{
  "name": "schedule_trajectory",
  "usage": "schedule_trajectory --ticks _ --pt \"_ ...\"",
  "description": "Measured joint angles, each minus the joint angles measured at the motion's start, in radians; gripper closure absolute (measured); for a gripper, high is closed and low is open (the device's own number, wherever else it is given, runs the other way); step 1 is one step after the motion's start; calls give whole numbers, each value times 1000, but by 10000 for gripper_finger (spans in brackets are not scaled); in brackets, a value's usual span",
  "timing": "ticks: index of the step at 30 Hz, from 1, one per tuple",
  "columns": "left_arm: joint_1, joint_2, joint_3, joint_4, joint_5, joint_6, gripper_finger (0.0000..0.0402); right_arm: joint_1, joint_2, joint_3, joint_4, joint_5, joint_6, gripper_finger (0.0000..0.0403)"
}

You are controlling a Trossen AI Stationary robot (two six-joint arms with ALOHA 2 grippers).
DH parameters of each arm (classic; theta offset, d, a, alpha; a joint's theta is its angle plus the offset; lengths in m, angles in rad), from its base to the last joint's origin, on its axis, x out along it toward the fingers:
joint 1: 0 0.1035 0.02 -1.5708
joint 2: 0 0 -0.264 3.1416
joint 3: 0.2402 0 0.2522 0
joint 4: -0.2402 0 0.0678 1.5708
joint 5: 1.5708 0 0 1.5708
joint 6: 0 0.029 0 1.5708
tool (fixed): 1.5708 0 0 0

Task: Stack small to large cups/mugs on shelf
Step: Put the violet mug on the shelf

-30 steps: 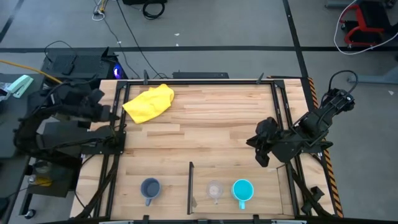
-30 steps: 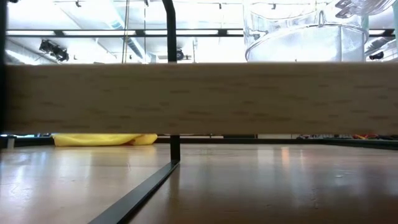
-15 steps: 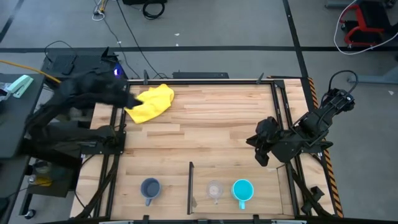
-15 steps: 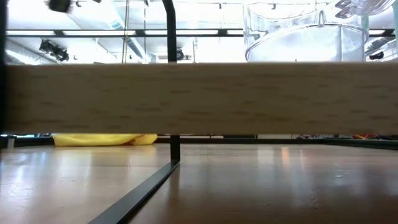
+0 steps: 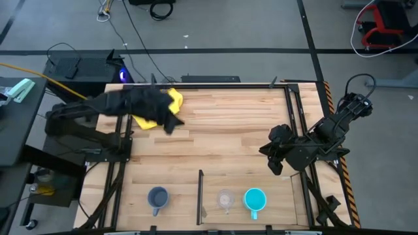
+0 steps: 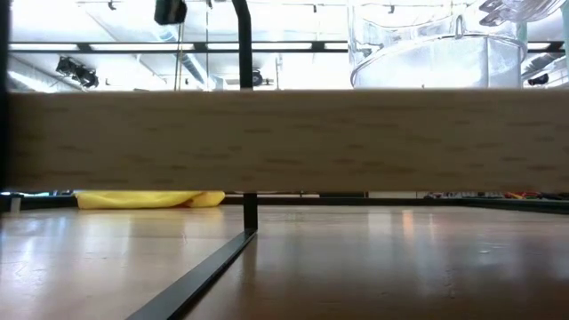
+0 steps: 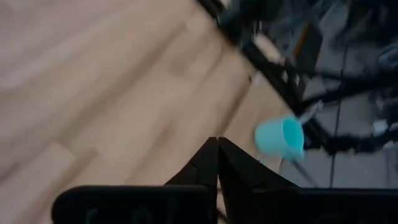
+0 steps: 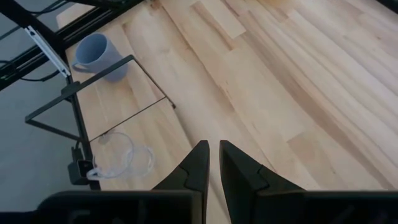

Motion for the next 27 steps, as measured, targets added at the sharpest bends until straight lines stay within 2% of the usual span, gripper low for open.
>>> schedule_trajectory --ticks 5,8,11,14,18,24,27 --pt "-283 -4 0 -128 -212 -179 396 0 0 0 0 -1 -2 360" --pt "-453 -13 1 -286 -328 -387 390 0 0 0 0 -6 -4 360" --pt "-611 -8 0 -472 -385 -646 380 0 0 0 0 -15 -10 360" --pt "-731 9 0 -579 -396 -870 381 0 0 0 0 -19 -10 360" --pt "-850 43 0 -576 -388 -1042 391 0 0 0 0 -33 -10 360" --pt "-906 164 0 -575 -236 -1067 386 0 0 0 0 -45 -11 360" --pt "-914 216 0 -567 -227 -1031 375 0 0 0 0 -45 -17 360"
